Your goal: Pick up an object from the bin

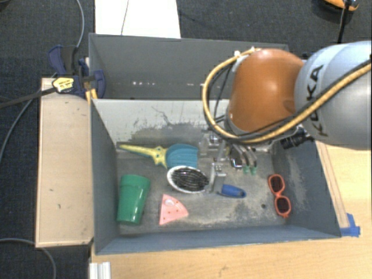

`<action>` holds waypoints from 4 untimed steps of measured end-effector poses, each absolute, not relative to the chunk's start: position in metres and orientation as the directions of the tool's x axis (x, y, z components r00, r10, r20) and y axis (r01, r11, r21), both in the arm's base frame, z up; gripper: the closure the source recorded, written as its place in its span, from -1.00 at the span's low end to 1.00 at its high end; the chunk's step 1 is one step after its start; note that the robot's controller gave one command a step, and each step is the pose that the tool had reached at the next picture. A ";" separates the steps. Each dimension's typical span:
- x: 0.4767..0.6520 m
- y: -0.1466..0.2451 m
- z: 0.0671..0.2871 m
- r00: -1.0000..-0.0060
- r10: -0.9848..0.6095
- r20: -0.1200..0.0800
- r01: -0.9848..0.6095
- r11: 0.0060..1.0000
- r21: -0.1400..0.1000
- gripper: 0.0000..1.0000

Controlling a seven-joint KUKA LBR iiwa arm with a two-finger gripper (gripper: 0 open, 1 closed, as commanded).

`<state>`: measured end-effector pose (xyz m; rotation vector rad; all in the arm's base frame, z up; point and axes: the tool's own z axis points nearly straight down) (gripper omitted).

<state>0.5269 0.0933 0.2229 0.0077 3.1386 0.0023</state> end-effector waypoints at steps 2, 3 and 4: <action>0.529 0.087 0.194 -0.998 0.064 -0.010 0.064 0.998 0.003 -1.00; 0.542 0.079 0.135 -0.999 0.053 -0.010 0.053 0.999 0.003 -1.00; 0.539 0.085 0.106 -0.989 0.145 -0.002 0.145 0.989 0.002 -1.00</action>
Offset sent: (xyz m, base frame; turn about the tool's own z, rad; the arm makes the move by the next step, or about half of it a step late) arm 0.0018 -0.0241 -0.1164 0.2271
